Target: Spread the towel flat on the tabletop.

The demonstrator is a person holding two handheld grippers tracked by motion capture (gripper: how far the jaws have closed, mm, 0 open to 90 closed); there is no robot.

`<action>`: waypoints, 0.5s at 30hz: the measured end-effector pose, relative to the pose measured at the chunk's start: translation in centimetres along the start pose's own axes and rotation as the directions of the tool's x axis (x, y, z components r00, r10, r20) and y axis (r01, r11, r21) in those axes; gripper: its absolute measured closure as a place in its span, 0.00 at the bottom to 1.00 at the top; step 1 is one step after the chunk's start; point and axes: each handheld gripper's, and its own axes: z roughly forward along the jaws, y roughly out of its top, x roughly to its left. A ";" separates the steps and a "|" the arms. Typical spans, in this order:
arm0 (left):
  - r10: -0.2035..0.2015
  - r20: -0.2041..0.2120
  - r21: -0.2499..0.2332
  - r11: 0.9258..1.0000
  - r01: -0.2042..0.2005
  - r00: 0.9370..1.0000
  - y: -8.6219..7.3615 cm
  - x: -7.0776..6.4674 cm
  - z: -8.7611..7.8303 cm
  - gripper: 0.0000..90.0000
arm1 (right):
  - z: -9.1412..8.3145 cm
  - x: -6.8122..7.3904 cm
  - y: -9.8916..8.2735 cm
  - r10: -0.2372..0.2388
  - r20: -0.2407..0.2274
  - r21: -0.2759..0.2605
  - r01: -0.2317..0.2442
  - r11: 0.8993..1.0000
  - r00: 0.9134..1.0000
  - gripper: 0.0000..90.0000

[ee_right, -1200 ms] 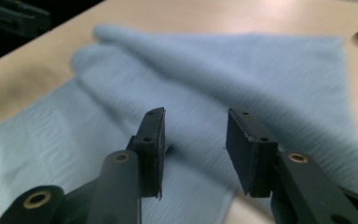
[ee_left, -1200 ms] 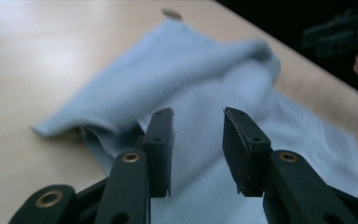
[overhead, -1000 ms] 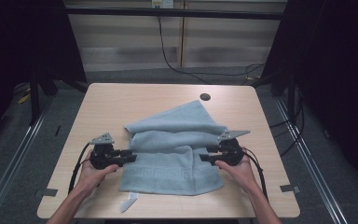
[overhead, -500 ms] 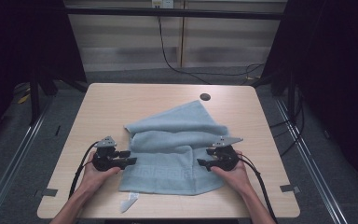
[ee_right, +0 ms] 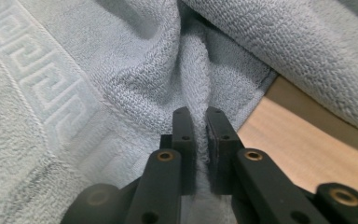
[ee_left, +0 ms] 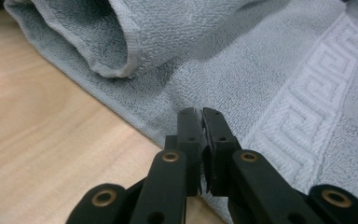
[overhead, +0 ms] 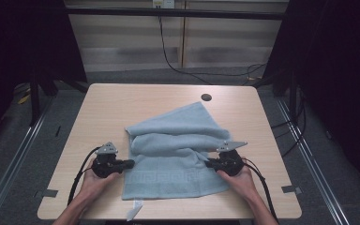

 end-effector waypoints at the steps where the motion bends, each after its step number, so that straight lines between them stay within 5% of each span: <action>1: -0.018 0.023 -0.015 1.000 0.018 1.000 0.0 0.0 -0.2 0.97 | 0.0 0.0 0.0 0.000 0.000 0.000 0.000 1.000 1.000 0.94; 4: -0.040 0.063 -0.078 0.996 0.045 0.997 0.3 -0.1 -1.6 0.97 | -1.0 0.0 0.3 0.008 -0.012 -0.002 -0.008 1.000 1.000 0.95; 9: -0.022 0.084 -0.151 0.988 0.034 0.996 1.2 -0.9 -3.8 0.97 | -4.7 -0.1 2.3 0.023 -0.022 -0.114 -0.025 0.993 0.999 0.94; 12: -0.024 0.106 -0.215 0.975 0.047 0.994 1.7 -1.5 -5.3 0.97 | -6.5 0.5 3.5 0.007 -0.022 -0.158 -0.011 0.987 1.000 0.94; 15: -0.015 0.123 -0.297 0.954 0.051 0.992 2.2 -2.5 -7.4 0.97 | -8.8 1.3 4.6 0.002 -0.041 -0.227 -0.011 0.974 0.999 0.94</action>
